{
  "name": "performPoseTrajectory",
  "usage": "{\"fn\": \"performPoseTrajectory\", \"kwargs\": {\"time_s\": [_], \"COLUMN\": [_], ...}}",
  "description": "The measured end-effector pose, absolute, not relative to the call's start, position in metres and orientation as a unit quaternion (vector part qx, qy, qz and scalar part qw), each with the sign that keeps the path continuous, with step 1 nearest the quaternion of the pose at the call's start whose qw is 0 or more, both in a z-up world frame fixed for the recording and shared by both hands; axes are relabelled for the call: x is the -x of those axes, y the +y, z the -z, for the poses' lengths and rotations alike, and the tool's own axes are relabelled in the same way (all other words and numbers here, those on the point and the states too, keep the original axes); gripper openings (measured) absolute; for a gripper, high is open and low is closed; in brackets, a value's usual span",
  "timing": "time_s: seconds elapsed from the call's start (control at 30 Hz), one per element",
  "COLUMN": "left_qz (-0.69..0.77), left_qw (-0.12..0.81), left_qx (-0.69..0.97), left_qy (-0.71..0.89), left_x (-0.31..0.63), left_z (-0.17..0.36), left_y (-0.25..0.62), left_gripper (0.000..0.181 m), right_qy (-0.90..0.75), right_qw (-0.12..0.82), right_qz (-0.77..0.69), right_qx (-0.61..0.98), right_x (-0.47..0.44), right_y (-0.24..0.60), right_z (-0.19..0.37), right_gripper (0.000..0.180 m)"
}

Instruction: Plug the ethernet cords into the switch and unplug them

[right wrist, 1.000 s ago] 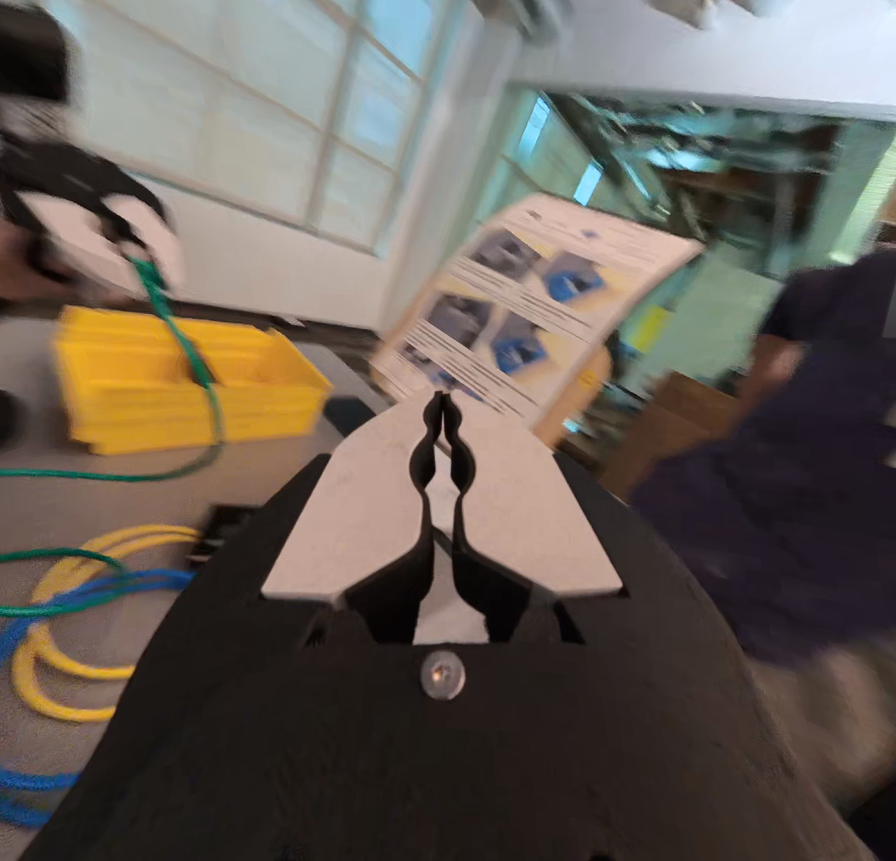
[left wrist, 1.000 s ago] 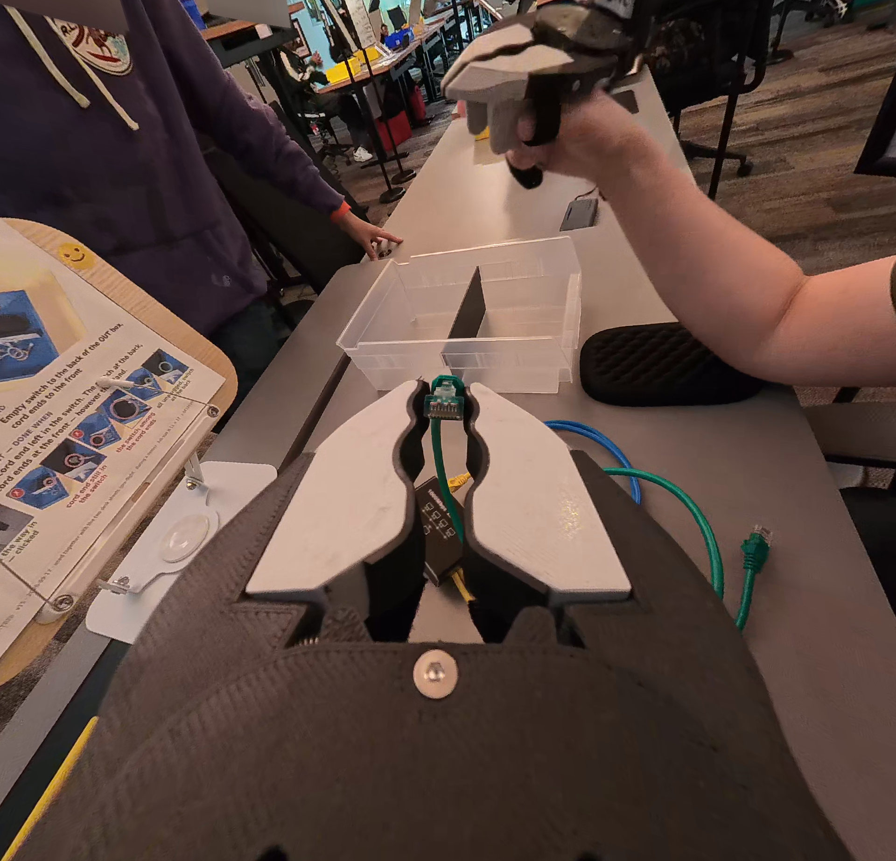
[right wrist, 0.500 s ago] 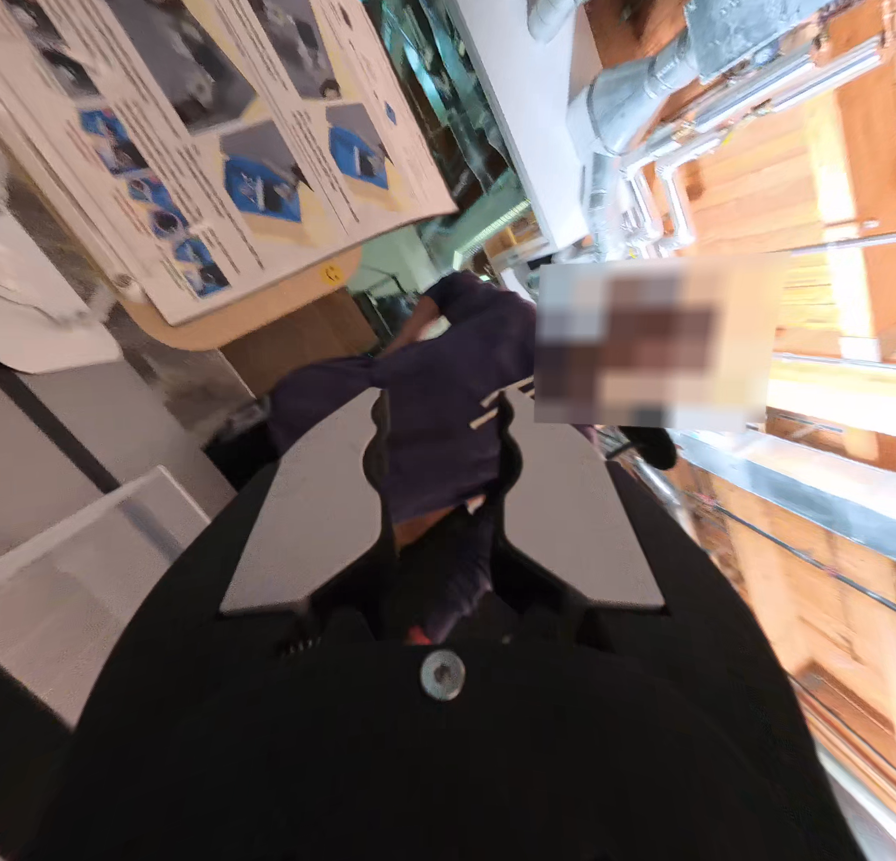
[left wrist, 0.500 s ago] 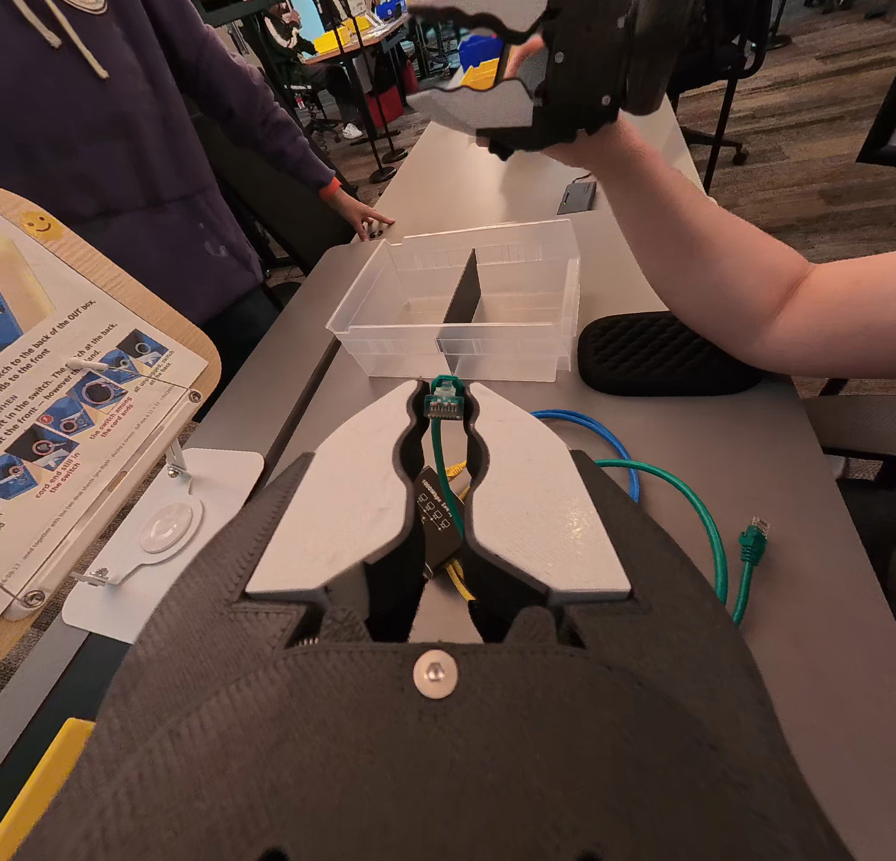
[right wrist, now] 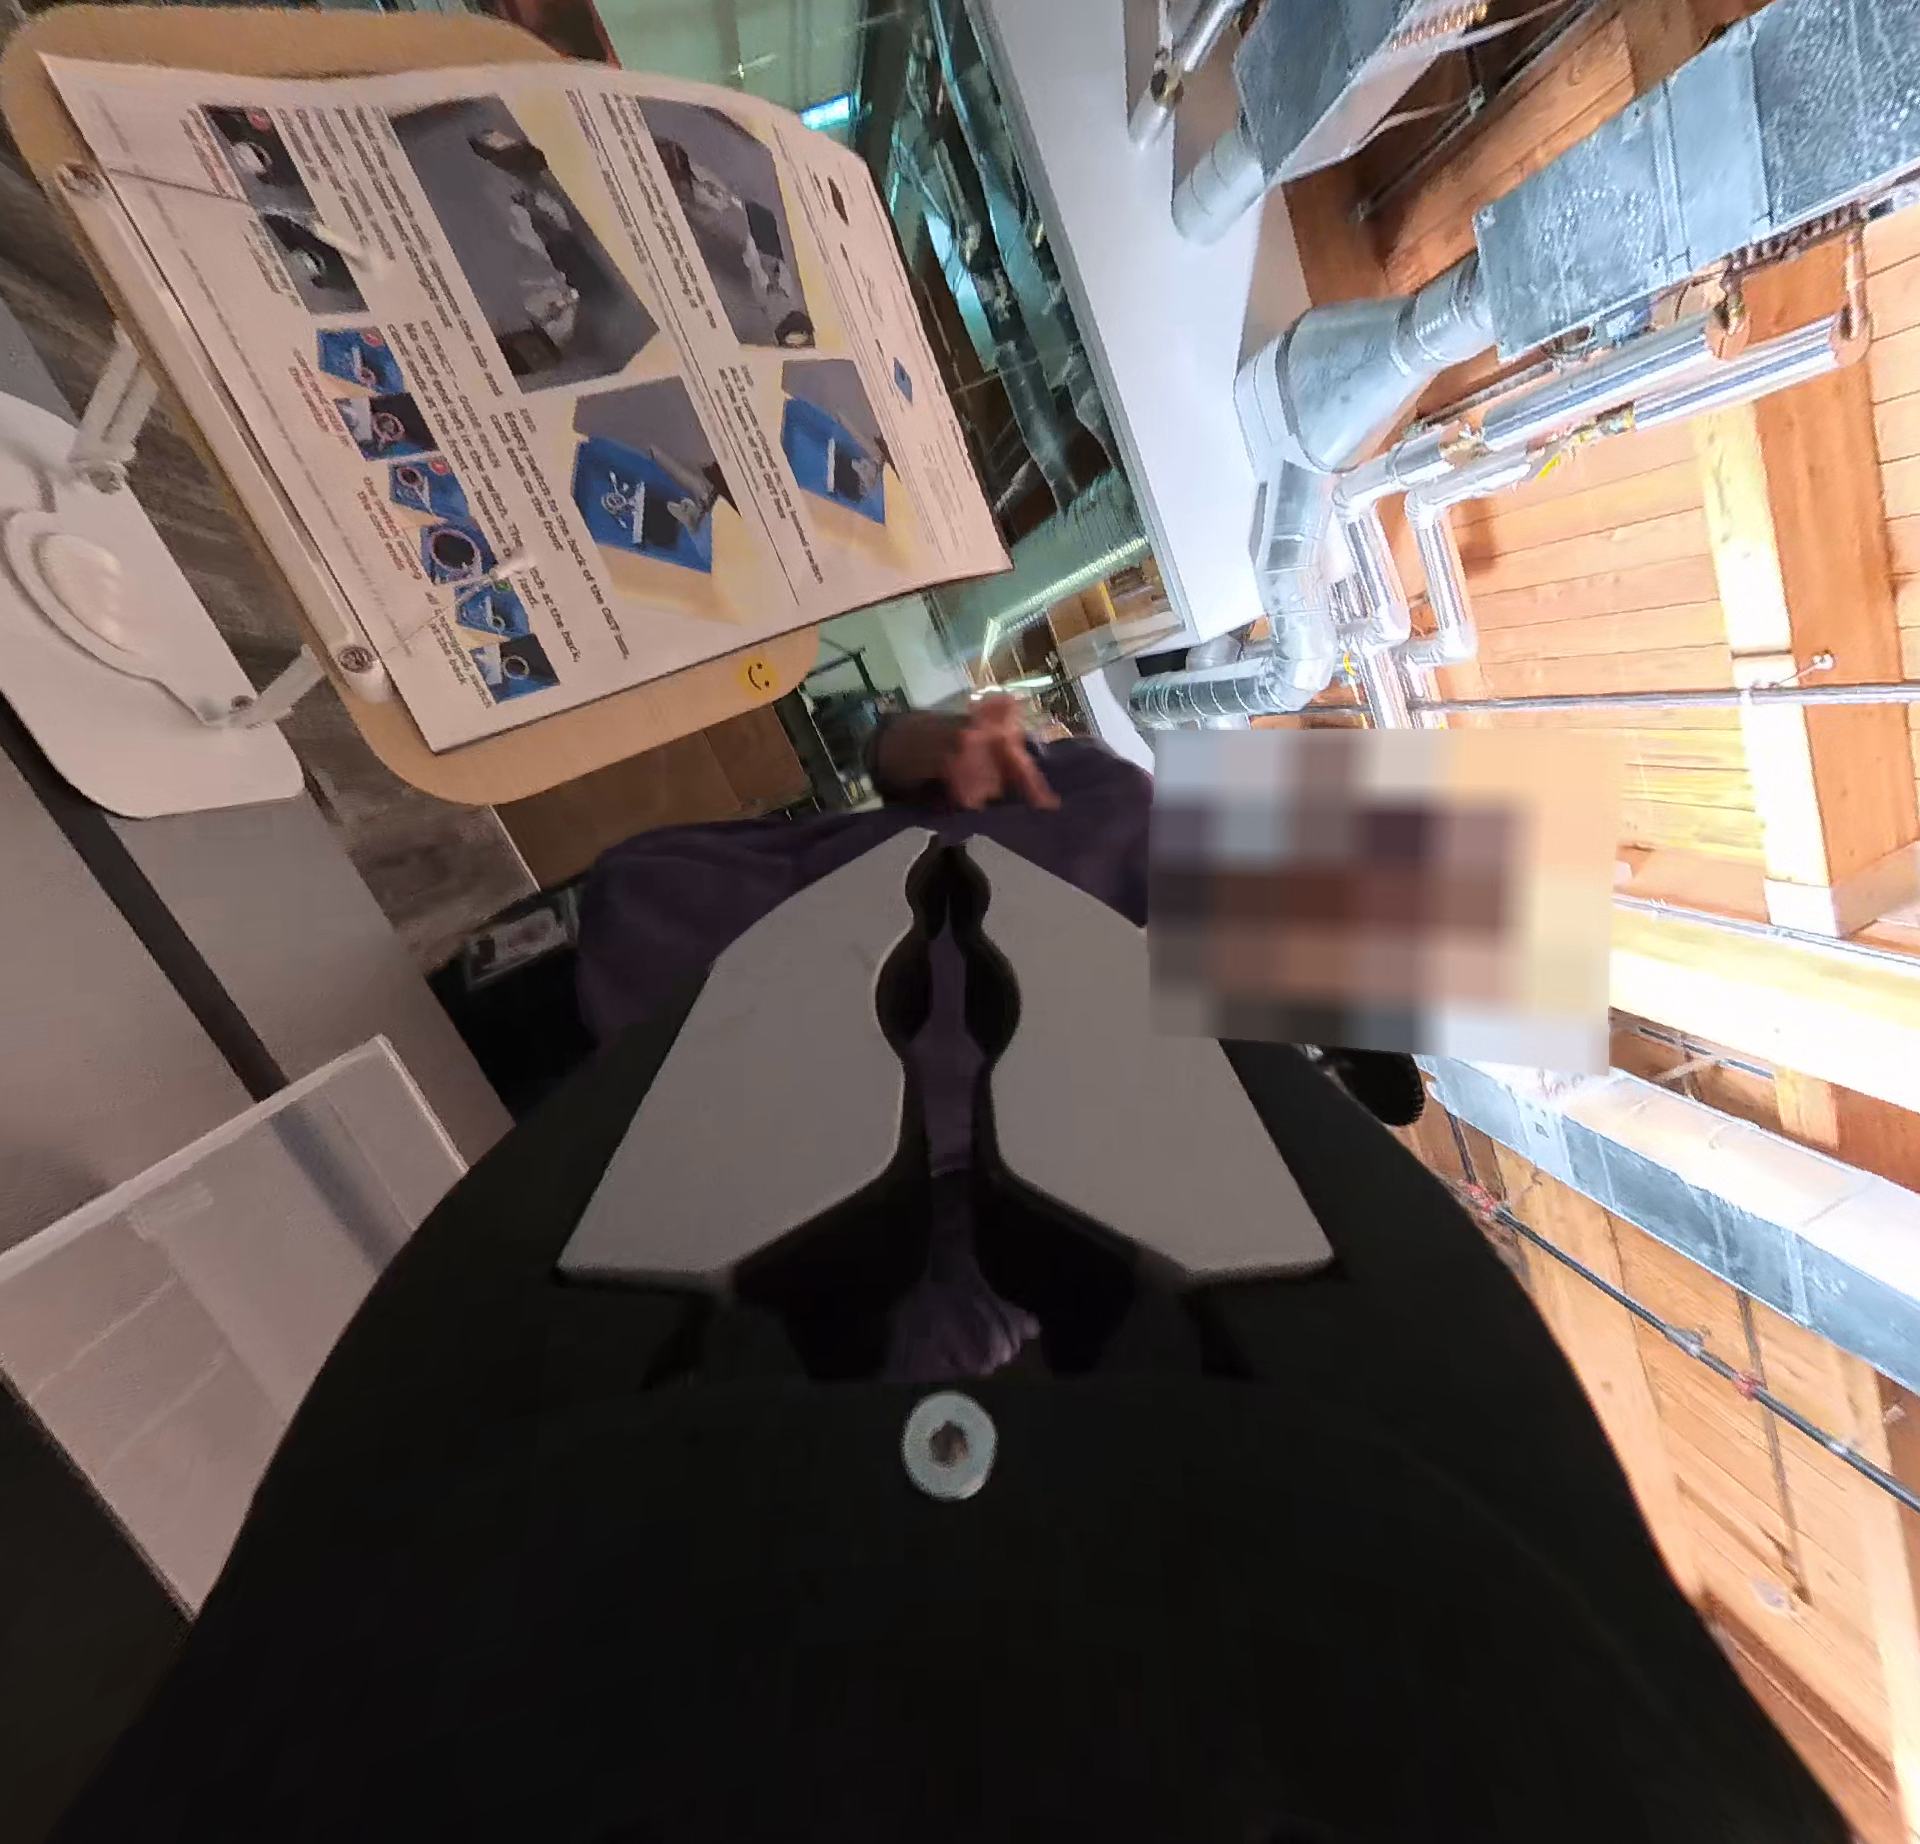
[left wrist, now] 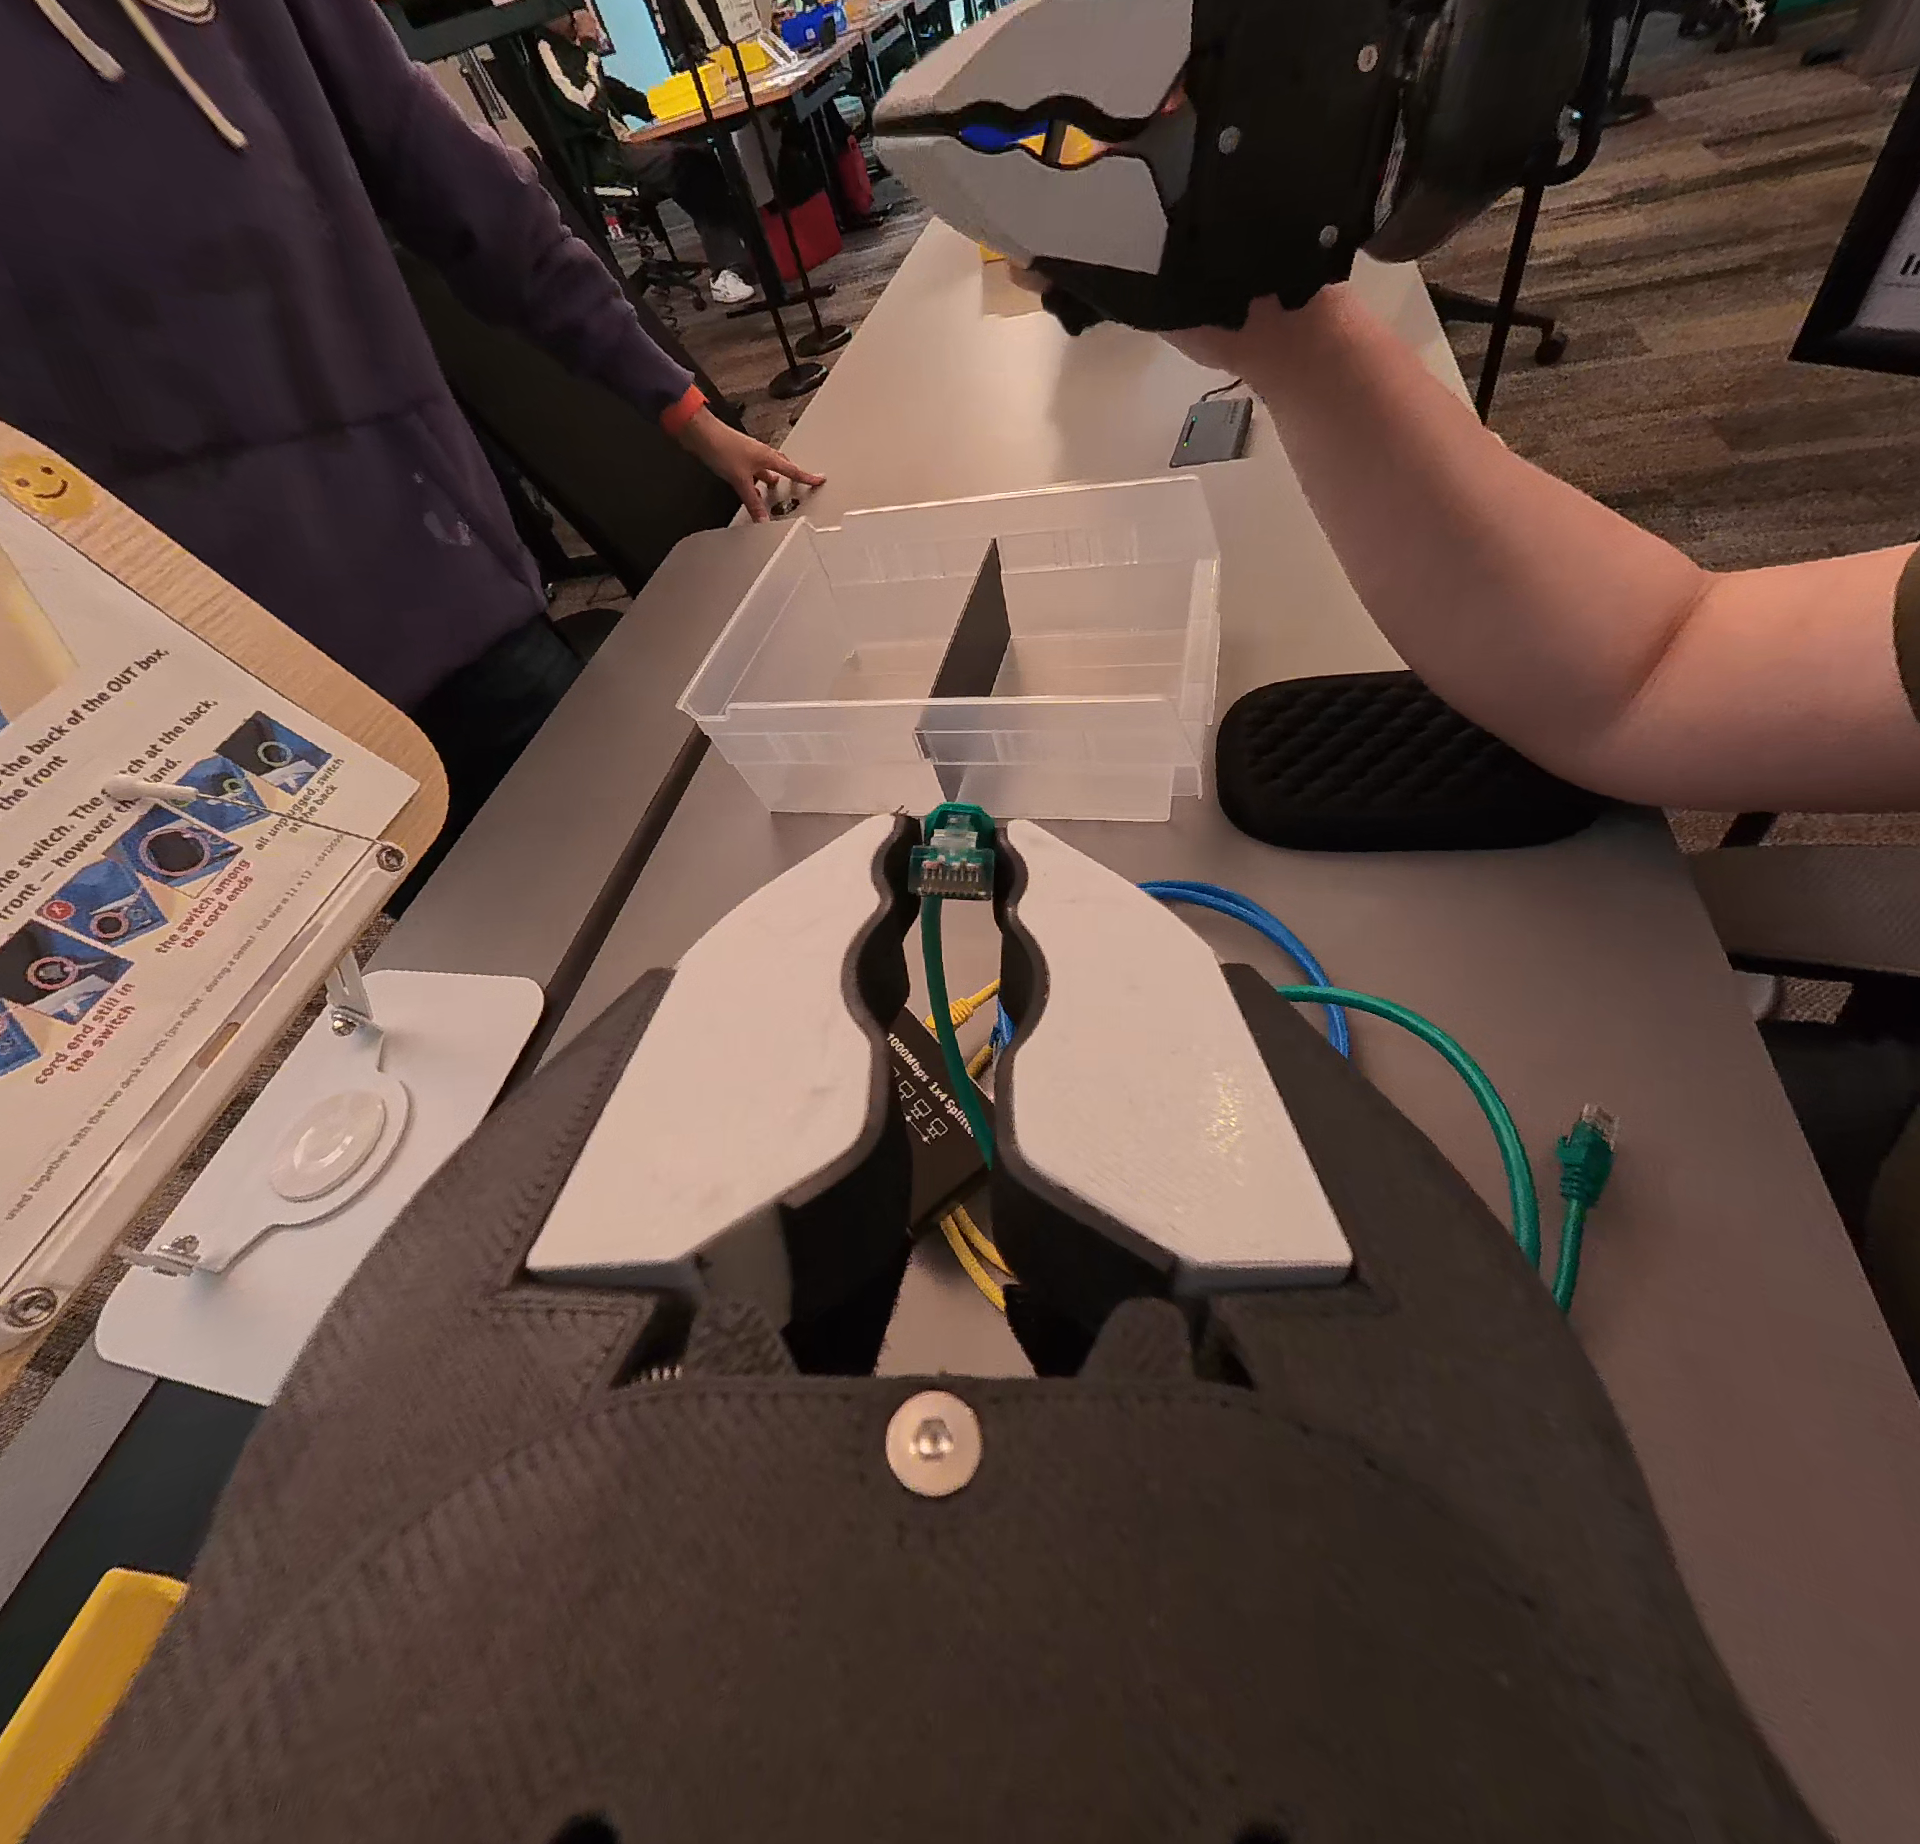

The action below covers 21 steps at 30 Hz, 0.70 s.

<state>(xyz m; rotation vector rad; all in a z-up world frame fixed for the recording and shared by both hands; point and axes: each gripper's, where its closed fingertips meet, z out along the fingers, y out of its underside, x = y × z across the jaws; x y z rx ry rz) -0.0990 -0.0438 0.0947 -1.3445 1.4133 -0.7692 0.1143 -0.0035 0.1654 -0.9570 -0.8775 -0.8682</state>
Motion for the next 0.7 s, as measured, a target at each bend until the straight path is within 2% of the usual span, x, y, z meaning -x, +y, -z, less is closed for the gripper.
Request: {"fn": "performPoseTrajectory", "kwargs": {"time_s": [0.27,0.4,0.47,0.53,0.57,0.63,0.7], "left_qz": [0.319,0.321,0.323,0.325,0.326,0.329,0.332], "left_qw": [0.506,0.51,0.51,0.511,0.51,0.51,0.511], "left_qx": [0.553,0.554,0.555,0.557,0.557,0.556,0.552], "left_qy": [0.58,0.574,0.572,0.569,0.569,0.567,0.569], "left_x": [0.101,0.103,0.104,0.105,0.106,0.107,0.108], "left_z": [-0.099,-0.101,-0.101,-0.102,-0.102,-0.103,-0.104], "left_y": [-0.044,-0.041,-0.04,-0.039,-0.038,-0.039,-0.04], "left_gripper": [0.013,0.013,0.013,0.013,0.013,0.013,0.013], "right_qy": [-0.395,-0.362,-0.328,-0.281,-0.276,-0.254,-0.238], "right_qw": [0.723,0.767,0.799,0.809,0.787,0.703,0.612], "right_qz": [0.351,0.229,0.072,-0.167,-0.319,-0.574,-0.724], "right_qx": [0.446,0.478,0.499,0.489,0.45,0.334,0.213], "right_x": [-0.12,-0.121,-0.111,-0.093,-0.081,-0.082,-0.107], "right_y": [0.006,0.018,0.021,0.011,-0.006,-0.044,-0.069], "right_z": [-0.156,-0.151,-0.153,-0.168,-0.18,-0.206,-0.218], "right_gripper": [0.0,0.0,0.002,0.018,0.029,0.029,0.023]}}
